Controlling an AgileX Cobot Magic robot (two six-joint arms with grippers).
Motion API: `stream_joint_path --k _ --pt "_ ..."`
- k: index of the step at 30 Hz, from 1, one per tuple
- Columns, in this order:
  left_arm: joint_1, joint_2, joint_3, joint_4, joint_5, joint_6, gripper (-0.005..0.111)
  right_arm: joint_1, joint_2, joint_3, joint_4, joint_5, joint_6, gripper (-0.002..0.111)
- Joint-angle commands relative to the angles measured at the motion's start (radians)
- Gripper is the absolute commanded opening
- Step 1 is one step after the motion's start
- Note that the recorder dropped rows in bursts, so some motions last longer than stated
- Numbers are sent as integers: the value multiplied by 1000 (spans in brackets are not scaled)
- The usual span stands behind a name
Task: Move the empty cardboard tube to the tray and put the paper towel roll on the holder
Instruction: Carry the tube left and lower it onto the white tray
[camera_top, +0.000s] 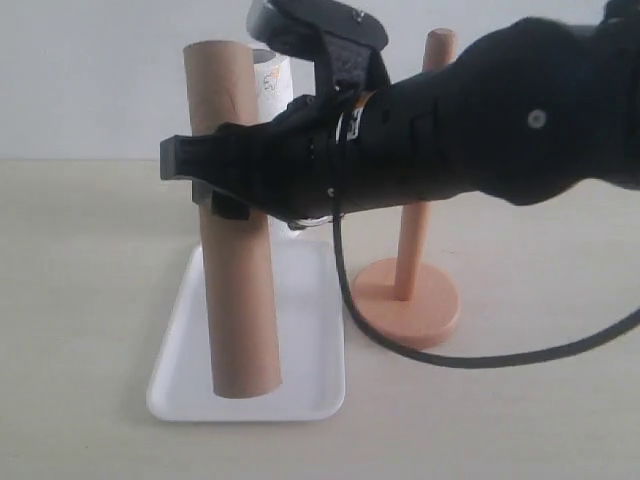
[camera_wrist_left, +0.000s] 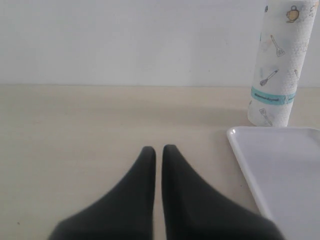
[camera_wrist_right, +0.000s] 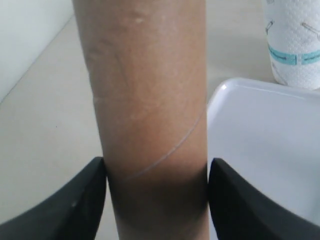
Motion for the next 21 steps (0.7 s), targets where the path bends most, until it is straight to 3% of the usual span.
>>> stream_joint_path --k 1,21 --pt "2 -3 4 -2 -1 1 4 -5 66 -8 35 -47 -5 1" --pt "2 -3 4 -2 0 1 4 -9 309 -8 35 -239 20 1"
